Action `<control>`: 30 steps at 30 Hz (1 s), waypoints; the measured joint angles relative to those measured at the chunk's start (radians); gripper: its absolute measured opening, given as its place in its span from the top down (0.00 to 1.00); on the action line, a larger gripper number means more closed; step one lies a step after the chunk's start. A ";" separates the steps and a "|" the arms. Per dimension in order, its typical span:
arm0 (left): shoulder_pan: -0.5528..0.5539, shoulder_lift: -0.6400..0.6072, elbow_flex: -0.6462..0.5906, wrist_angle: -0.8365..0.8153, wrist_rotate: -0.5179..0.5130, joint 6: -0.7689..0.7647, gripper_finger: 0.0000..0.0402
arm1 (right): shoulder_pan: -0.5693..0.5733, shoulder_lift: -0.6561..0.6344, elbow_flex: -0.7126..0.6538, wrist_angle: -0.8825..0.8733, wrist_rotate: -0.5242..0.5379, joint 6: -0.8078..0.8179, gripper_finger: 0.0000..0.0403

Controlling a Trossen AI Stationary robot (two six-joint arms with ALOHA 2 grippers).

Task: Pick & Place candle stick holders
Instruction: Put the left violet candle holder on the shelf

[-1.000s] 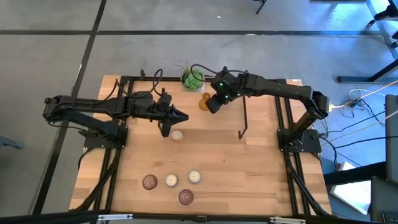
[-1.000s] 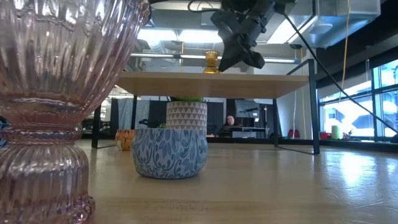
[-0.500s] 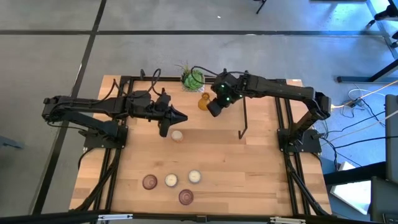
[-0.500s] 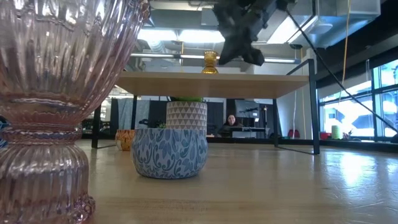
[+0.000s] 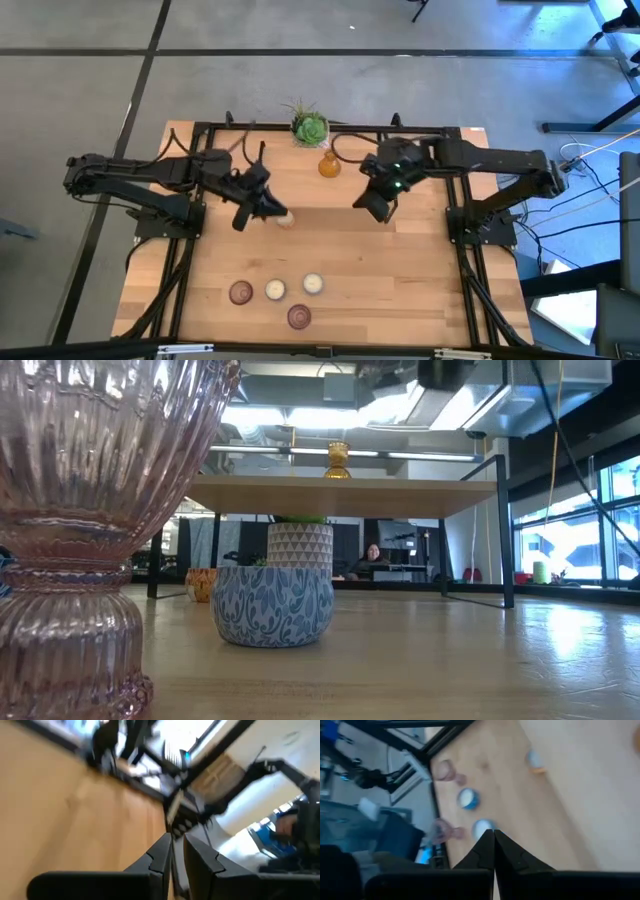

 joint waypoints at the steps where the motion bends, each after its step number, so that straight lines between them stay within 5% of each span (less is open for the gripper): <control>1: -0.017 0.006 0.000 -0.024 -0.008 -0.017 0.89 | 0.019 -0.011 0.000 0.000 0.000 0.012 0.99; 14: -0.359 0.031 -0.001 -0.176 -0.314 -0.447 0.89 | 0.305 -0.037 0.000 -0.069 0.048 0.115 0.91; 18: -0.454 0.062 -0.001 -0.264 -0.300 -0.645 0.86 | 0.408 -0.037 0.000 -0.067 0.148 0.139 0.87; 25: -0.598 0.119 0.000 -0.425 -0.108 -0.984 0.74 | 0.524 -0.037 0.000 -0.061 0.350 0.197 0.78; 30: -0.680 0.147 0.000 -0.501 -0.104 -1.104 0.68 | 0.581 -0.037 0.000 -0.051 0.451 0.232 0.71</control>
